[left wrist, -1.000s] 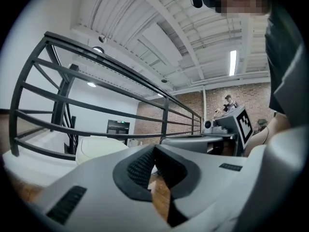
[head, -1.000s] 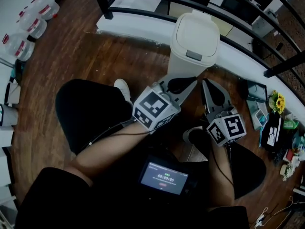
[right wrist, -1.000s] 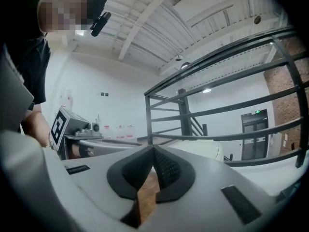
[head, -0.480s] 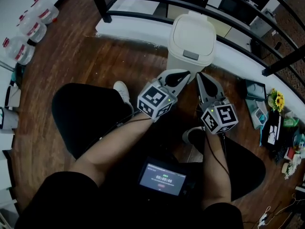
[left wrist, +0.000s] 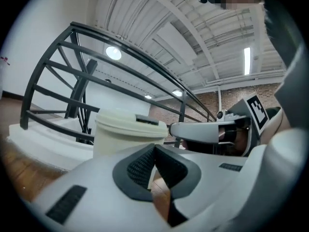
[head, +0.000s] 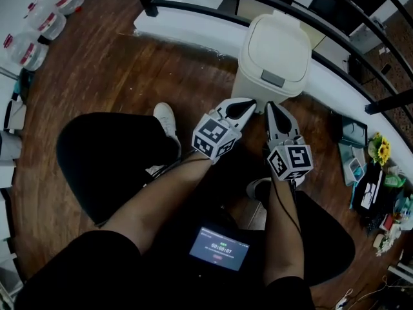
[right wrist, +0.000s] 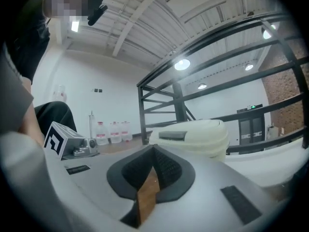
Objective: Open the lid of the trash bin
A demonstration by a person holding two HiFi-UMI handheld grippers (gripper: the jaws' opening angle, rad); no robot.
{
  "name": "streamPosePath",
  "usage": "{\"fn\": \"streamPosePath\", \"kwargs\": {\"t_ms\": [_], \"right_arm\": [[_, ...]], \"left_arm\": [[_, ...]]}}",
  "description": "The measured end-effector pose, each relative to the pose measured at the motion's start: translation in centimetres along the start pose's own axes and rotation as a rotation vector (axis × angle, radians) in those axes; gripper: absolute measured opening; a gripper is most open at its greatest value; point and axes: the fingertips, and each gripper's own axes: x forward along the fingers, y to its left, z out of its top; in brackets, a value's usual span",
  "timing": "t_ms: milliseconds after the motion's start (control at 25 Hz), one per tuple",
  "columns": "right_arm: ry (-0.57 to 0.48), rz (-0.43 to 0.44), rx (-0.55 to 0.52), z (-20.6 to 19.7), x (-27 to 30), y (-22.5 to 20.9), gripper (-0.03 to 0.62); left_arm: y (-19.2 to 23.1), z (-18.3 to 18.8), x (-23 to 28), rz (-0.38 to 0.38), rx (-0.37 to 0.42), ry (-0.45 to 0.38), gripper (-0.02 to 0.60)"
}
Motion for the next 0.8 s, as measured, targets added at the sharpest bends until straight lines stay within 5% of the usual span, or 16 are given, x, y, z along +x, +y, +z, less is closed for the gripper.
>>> {"fn": "streamPosePath", "kwargs": {"t_ms": [800], "right_arm": [[0.151,-0.036,0.174,-16.3,7.3,-7.0,0.006]], "left_arm": [[8.6,-18.7,7.4,0.039,-0.08,0.276,0.021]]}}
